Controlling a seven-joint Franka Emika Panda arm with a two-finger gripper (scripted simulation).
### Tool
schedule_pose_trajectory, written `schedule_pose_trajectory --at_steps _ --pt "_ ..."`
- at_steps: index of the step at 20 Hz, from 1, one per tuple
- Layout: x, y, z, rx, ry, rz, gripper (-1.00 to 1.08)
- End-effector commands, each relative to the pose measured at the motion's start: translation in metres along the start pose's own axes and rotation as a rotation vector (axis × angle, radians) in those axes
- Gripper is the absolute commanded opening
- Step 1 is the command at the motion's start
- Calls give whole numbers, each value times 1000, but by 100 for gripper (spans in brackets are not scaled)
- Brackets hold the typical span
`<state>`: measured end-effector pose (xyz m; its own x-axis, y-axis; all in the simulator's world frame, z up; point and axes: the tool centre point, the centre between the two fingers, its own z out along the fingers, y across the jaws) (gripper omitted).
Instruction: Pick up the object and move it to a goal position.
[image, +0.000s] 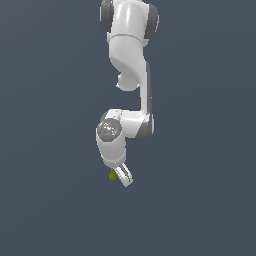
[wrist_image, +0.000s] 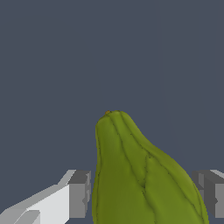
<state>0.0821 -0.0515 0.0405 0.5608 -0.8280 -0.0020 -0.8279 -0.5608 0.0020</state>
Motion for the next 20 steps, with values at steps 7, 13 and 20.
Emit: schedule_pose_trajectory --at_steps 7,13,20 --pt "9 26 -12 2 1 1 -100" --pt "23 70 -30 2 1 1 -100" --pt "46 140 -60 3 0 1 -100"
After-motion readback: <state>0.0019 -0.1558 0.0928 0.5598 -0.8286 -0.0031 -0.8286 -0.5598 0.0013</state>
